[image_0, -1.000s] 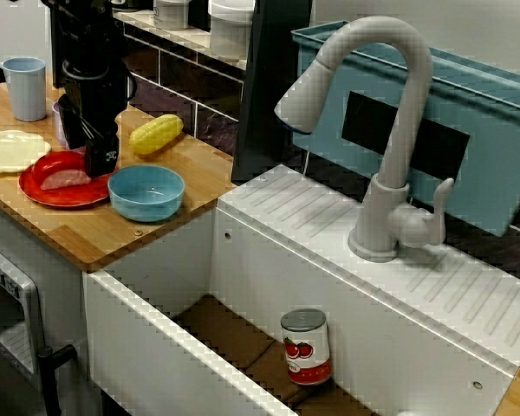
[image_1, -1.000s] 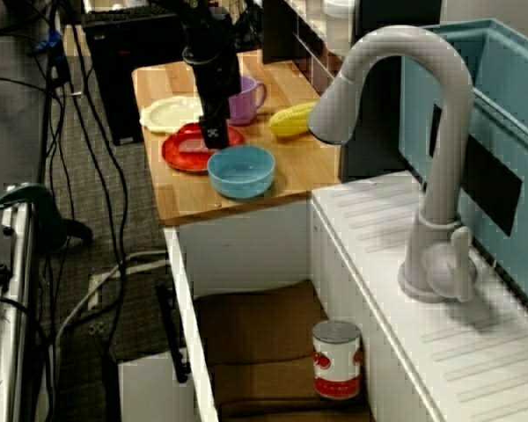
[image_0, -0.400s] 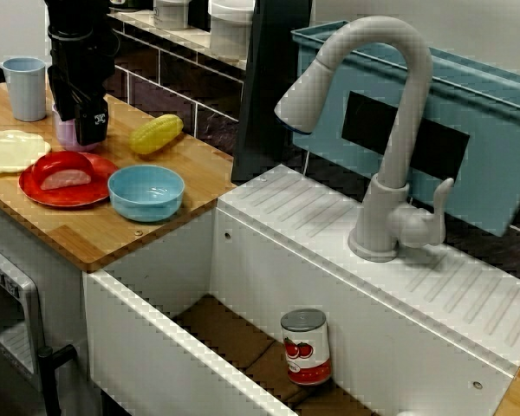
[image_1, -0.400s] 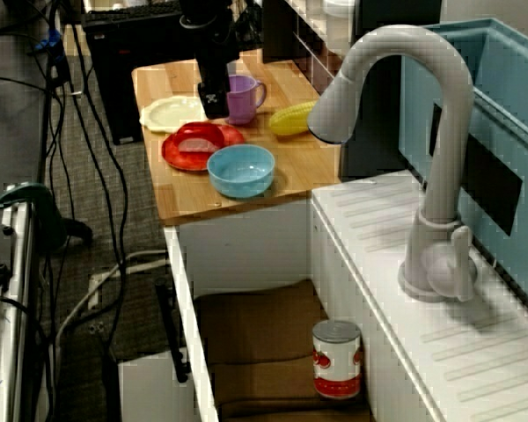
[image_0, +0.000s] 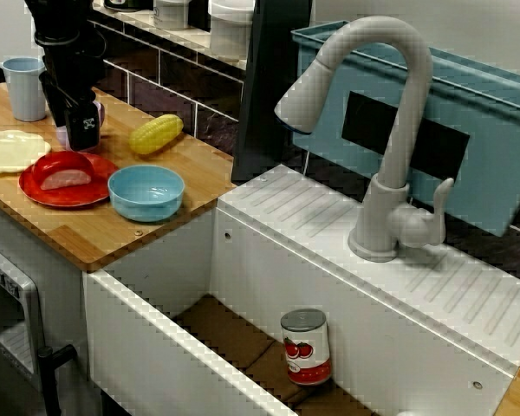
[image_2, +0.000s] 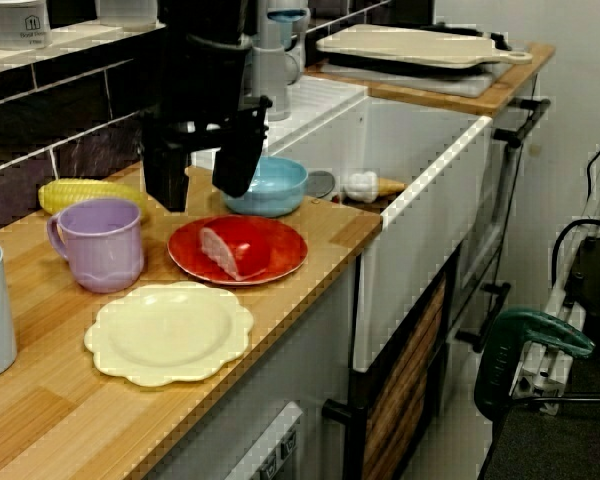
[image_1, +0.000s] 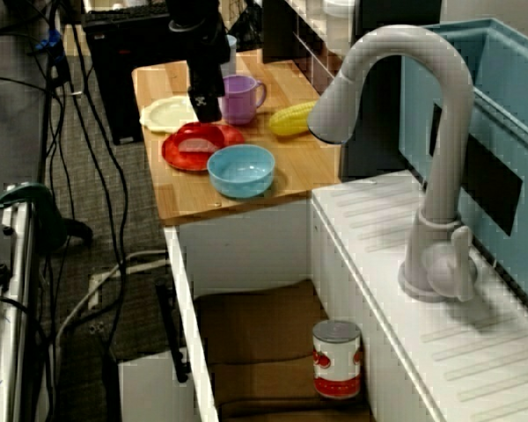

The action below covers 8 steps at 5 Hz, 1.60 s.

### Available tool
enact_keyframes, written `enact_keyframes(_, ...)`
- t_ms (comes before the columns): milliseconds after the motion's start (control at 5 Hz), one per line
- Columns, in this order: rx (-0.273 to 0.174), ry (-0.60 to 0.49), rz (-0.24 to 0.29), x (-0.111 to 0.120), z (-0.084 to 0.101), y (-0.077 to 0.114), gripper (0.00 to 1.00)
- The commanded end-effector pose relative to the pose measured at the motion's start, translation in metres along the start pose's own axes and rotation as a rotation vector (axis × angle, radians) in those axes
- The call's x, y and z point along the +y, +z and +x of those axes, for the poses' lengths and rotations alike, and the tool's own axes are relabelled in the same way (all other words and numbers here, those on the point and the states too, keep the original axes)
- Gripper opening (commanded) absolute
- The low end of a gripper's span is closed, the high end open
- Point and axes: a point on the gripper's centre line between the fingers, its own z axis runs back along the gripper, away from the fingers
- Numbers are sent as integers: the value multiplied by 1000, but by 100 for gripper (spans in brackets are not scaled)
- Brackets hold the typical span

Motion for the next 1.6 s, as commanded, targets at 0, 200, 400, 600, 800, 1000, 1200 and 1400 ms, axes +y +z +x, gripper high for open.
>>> enact_keyframes(0,-64,-60,29,-3,-7,30,100)
enact_keyframes(200,-71,-55,29,-2,-9,28,100)
enact_keyframes(400,-78,-51,39,-3,-10,23,100)
enact_keyframes(600,-89,-55,64,-7,-11,11,100)
enact_keyframes(800,-84,-50,74,-9,-11,6,100)
enact_keyframes(1000,-76,-38,83,-10,-12,2,100)
enact_keyframes(1200,-68,-44,93,-13,-12,-4,100)
enact_keyframes(1400,-63,-50,97,-14,-13,-9,100)
